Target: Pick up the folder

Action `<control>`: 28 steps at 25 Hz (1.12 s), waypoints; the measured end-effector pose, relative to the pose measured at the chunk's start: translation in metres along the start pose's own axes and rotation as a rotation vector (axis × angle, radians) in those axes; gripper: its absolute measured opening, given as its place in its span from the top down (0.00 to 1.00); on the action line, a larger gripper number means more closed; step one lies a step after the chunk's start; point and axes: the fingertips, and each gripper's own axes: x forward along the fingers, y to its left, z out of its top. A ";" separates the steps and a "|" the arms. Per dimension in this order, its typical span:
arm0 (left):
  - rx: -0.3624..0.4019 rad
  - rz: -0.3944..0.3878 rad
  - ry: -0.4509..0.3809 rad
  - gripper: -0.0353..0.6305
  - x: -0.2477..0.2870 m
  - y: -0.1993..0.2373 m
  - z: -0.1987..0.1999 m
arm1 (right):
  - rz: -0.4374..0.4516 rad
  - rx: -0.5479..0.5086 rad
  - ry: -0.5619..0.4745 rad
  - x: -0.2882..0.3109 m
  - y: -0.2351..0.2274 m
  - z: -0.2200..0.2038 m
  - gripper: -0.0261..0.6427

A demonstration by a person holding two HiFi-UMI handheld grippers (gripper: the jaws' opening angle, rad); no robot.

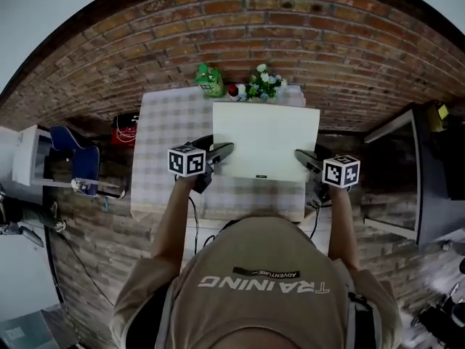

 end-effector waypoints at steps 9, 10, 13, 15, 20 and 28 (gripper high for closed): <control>0.141 0.005 -0.111 0.43 -0.028 -0.027 0.077 | 0.006 -0.153 -0.131 -0.025 0.027 0.085 0.52; 0.154 0.010 -0.135 0.43 -0.031 -0.030 0.087 | 0.008 -0.172 -0.147 -0.026 0.029 0.097 0.52; 0.184 0.022 -0.199 0.43 -0.041 -0.036 0.116 | 0.014 -0.234 -0.197 -0.031 0.039 0.134 0.52; 0.207 0.027 -0.238 0.43 -0.051 -0.043 0.135 | 0.022 -0.277 -0.228 -0.037 0.050 0.158 0.52; 0.302 0.056 -0.367 0.43 -0.080 -0.069 0.189 | 0.038 -0.379 -0.309 -0.057 0.077 0.215 0.52; 0.419 0.075 -0.458 0.43 -0.113 -0.099 0.242 | 0.043 -0.545 -0.379 -0.084 0.114 0.275 0.52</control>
